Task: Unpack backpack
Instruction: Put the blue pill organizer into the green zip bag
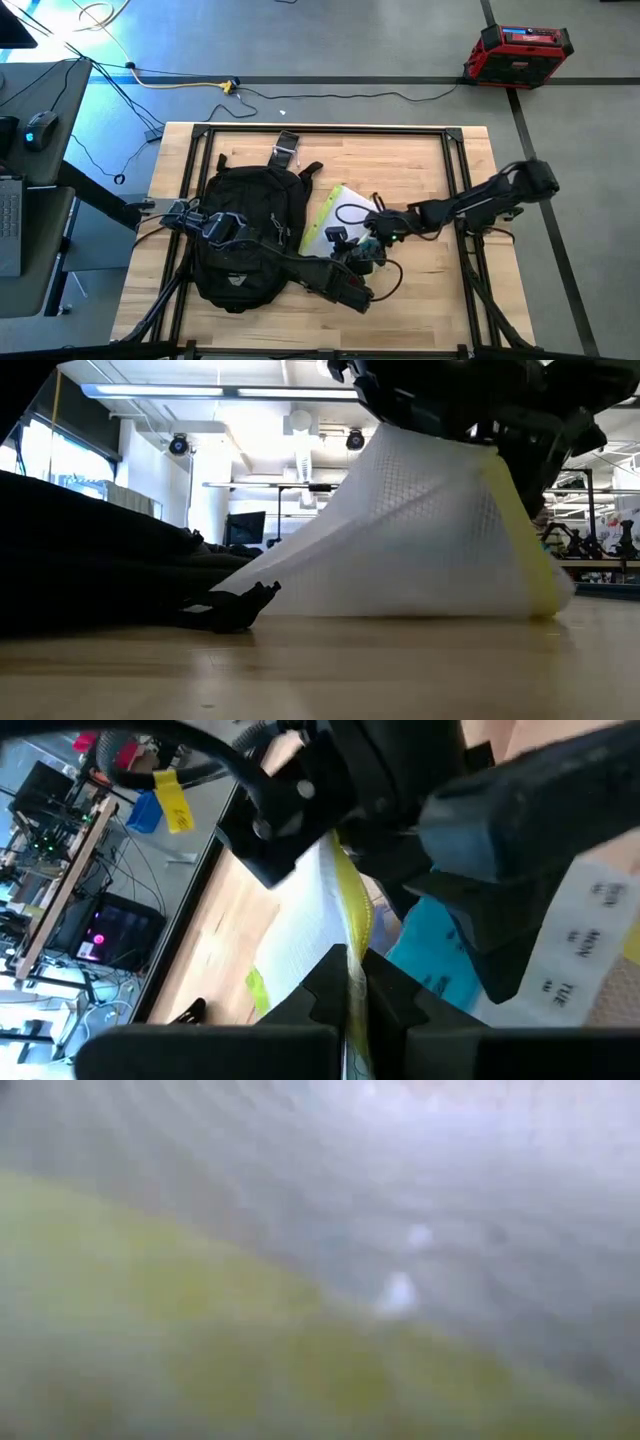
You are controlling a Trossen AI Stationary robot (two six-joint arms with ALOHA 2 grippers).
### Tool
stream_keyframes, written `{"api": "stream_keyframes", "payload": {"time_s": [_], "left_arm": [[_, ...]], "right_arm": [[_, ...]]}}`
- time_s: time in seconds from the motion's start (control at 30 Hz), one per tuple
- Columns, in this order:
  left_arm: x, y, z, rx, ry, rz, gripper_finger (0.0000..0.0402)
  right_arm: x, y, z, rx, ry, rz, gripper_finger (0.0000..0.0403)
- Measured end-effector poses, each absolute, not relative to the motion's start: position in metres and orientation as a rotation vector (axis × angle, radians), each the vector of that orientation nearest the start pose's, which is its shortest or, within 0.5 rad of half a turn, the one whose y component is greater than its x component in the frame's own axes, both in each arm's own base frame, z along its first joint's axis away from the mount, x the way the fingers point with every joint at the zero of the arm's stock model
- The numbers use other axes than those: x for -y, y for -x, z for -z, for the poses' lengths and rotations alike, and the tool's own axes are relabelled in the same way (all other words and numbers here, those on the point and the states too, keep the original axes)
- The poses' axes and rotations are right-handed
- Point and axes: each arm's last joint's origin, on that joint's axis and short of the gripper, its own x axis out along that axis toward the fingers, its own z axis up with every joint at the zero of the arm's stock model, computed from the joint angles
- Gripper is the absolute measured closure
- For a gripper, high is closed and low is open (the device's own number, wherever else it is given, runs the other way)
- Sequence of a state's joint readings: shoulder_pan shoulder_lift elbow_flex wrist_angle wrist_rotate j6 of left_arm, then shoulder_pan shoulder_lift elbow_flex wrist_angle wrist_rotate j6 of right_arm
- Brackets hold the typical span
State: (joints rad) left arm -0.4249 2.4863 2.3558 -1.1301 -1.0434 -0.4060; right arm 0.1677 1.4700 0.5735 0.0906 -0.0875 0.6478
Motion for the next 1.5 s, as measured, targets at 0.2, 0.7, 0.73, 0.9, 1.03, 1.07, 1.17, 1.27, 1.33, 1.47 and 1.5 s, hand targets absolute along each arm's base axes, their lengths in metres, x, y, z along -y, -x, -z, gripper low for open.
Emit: {"api": "stream_keyframes", "payload": {"time_s": [0.2,0.7,0.73,0.9,1.03,1.07,1.17,1.27,1.33,1.47,1.5], "left_arm": [[0.188,-0.469,-0.214,-0.807,-0.499,-0.688,0.0402],[0.188,-0.469,-0.213,-0.811,-0.503,-0.688,0.0401],[0.188,-0.469,-0.213,-0.811,-0.503,-0.688,0.0401],[0.189,-0.467,-0.213,-0.819,-0.505,-0.685,0.0401],[0.193,-0.464,-0.213,-0.815,-0.532,-0.691,0.0401],[0.194,-0.464,-0.213,-0.814,-0.544,-0.688,0.0401],[0.199,-0.461,-0.213,-0.822,-0.591,-0.678,0.0402],[0.199,-0.458,-0.213,-0.844,-0.618,-0.673,0.0402],[0.199,-0.457,-0.212,-0.856,-0.622,-0.667,0.0401],[0.199,-0.457,-0.212,-0.859,-0.607,-0.662,0.0402],[0.199,-0.457,-0.212,-0.86,-0.606,-0.661,0.0401]], "right_arm": [[-0.054,-0.246,-0.155,-0.853,-0.547,0.006,0.0066],[-0.092,-0.193,-0.188,-0.838,-0.335,0.048,0.0071],[-0.092,-0.194,-0.188,-0.833,-0.333,0.058,0.0071],[-0.096,-0.21,-0.177,-0.782,-0.284,0.076,0.0071],[-0.1,-0.235,-0.163,-0.691,-0.244,0.049,0.0071],[-0.099,-0.24,-0.16,-0.668,-0.246,0.044,0.0071],[-0.099,-0.251,-0.156,-0.632,-0.226,0.039,0.0071],[-0.102,-0.252,-0.16,-0.619,-0.228,0.08,0.0071],[-0.107,-0.249,-0.163,-0.633,-0.267,0.069,0.0071],[-0.122,-0.24,-0.168,-0.662,-0.323,0.034,0.0071],[-0.127,-0.238,-0.169,-0.657,-0.31,0.033,0.0071]]}}
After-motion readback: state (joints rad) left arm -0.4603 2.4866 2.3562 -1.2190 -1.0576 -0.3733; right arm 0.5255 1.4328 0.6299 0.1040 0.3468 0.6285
